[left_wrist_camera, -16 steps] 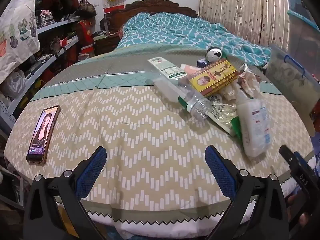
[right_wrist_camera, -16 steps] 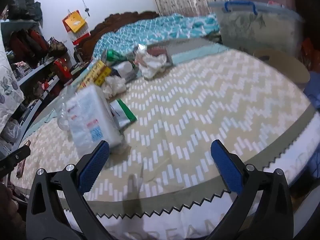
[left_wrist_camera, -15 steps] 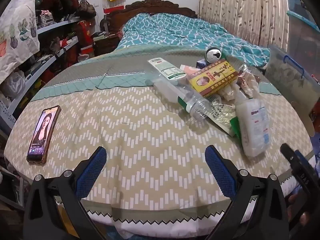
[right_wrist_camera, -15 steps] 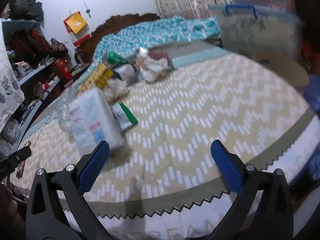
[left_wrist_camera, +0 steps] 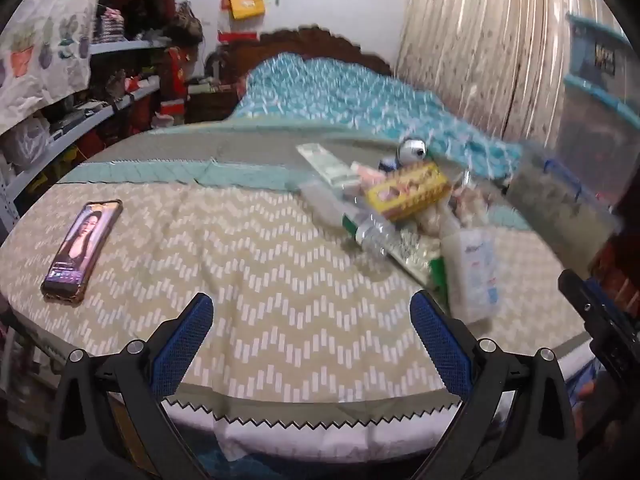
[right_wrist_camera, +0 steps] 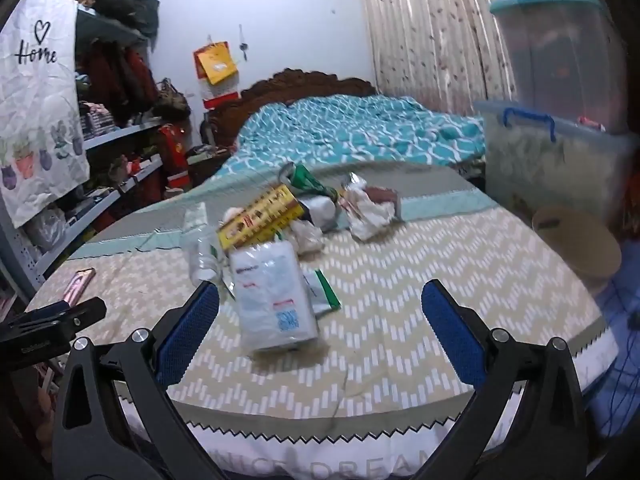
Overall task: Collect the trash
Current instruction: 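Move both tools toward the trash pile on the bed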
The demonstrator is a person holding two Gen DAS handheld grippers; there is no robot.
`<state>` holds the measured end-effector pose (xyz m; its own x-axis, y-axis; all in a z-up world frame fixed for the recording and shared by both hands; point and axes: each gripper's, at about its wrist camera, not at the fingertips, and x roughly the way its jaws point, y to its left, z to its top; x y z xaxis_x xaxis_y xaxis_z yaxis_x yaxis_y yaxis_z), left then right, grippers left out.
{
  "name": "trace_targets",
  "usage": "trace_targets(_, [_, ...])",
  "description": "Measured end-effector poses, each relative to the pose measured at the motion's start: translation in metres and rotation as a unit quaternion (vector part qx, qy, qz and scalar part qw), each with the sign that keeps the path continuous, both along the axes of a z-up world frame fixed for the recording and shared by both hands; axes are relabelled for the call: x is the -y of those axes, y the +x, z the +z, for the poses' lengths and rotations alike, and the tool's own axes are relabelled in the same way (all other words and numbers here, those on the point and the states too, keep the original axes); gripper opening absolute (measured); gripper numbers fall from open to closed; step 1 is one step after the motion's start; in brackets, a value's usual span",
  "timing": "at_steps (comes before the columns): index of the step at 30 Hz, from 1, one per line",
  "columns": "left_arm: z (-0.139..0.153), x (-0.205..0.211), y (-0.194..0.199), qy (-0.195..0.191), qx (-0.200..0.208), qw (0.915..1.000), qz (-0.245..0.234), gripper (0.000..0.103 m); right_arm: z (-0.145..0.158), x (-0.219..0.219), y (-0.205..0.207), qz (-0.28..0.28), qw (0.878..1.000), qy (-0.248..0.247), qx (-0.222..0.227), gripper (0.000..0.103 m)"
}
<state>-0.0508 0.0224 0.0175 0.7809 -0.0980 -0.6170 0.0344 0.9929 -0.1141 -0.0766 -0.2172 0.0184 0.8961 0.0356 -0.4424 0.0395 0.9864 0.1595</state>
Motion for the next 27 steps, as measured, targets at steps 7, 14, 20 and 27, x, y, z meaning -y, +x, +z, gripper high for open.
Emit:
trace_targets(7, [0.0, -0.001, -0.001, -0.009, 0.0, 0.9999, -0.008, 0.094, 0.041, 0.011, -0.007, -0.008, 0.999, 0.031, 0.04, 0.1])
trace_targets(14, [0.007, -0.001, -0.009, -0.013, 0.027, 0.9995, -0.013, 0.095, 0.003, 0.001, -0.006, 0.017, 0.995, 0.09, -0.031, 0.1])
trace_targets(20, [0.006, -0.012, -0.01, -0.036, 0.023, 0.9991, -0.005, 0.094, 0.006, -0.005, -0.008, 0.026, 0.995, 0.09, -0.022, 0.1])
trace_targets(27, [0.006, -0.004, -0.007, -0.014, 0.016, 0.9992, -0.033, 0.095, 0.002, -0.015, -0.003, 0.051, 0.994, 0.087, -0.04, 0.1])
